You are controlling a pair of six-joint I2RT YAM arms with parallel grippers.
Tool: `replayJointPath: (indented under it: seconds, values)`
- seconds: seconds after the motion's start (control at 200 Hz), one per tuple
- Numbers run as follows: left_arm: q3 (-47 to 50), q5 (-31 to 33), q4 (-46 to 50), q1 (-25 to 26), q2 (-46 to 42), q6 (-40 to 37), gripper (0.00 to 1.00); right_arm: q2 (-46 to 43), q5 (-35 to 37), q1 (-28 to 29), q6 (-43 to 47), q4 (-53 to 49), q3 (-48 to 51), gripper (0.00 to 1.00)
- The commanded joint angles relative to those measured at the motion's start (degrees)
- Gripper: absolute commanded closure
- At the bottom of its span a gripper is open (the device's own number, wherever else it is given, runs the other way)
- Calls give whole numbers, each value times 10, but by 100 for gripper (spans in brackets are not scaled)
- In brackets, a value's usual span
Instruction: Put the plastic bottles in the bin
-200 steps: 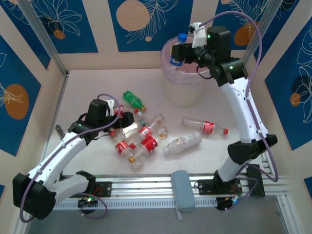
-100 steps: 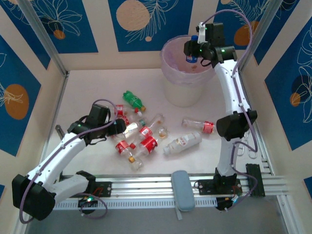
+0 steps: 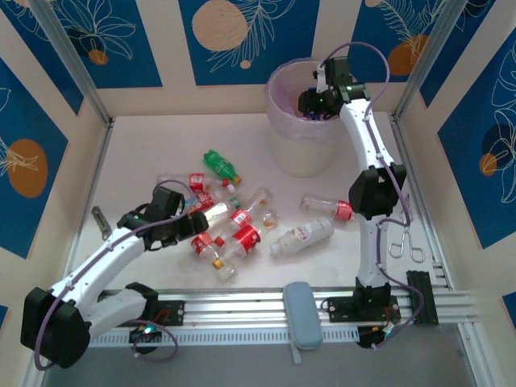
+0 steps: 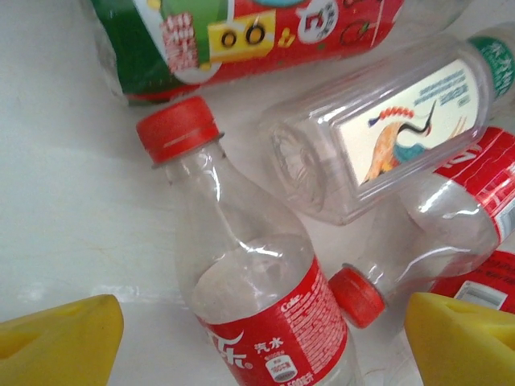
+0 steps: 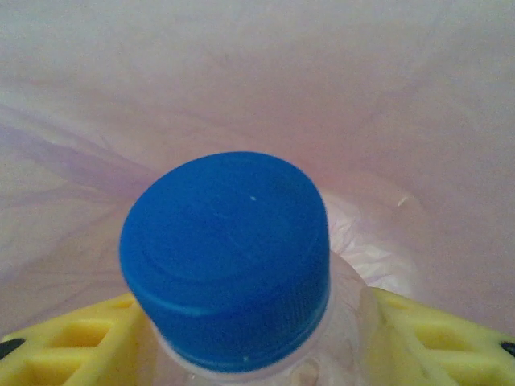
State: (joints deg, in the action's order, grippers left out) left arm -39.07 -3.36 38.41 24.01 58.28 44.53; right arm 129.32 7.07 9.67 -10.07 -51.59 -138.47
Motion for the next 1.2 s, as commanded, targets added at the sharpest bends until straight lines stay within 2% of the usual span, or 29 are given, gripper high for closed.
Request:
replayJointPath:
  seconds: [0.0, 0.17, 0.46, 0.48, 0.535, 0.55, 0.73, 0.93, 1.05, 1.195]
  values:
    - [15, -27, -6, 3, -7, 23, 11, 11, -17, -1, 3, 19, 18, 40]
    - [16, -30, 2, 7, -6, 29, 13, 22, -15, 2, 6, 38, 46, 31]
    - [33, -46, -29, 16, 7, 52, 13, 20, -10, 4, 13, 34, 30, 14]
    - [34, -45, -29, 17, 7, 51, 13, 20, -12, 4, 15, 32, 26, 9]
    - [35, -45, -32, 18, 11, 54, 12, 19, -16, 4, 18, 22, 9, 6]
    - [35, -45, -33, 18, 11, 55, 12, 19, -17, 4, 19, 18, 3, 0]
    - [47, -53, -47, 30, 22, 77, 12, -6, -37, 8, 35, -19, -62, 1]
    - [60, -48, -70, 44, 42, 94, 12, -83, -68, 11, 35, -34, -65, 1]
    - [64, -41, -93, 47, 60, 102, 12, -150, -72, 23, 41, -26, -9, 1]
    - [81, -35, -125, 47, 67, 119, 16, -259, -120, 32, 18, 29, 143, 1]
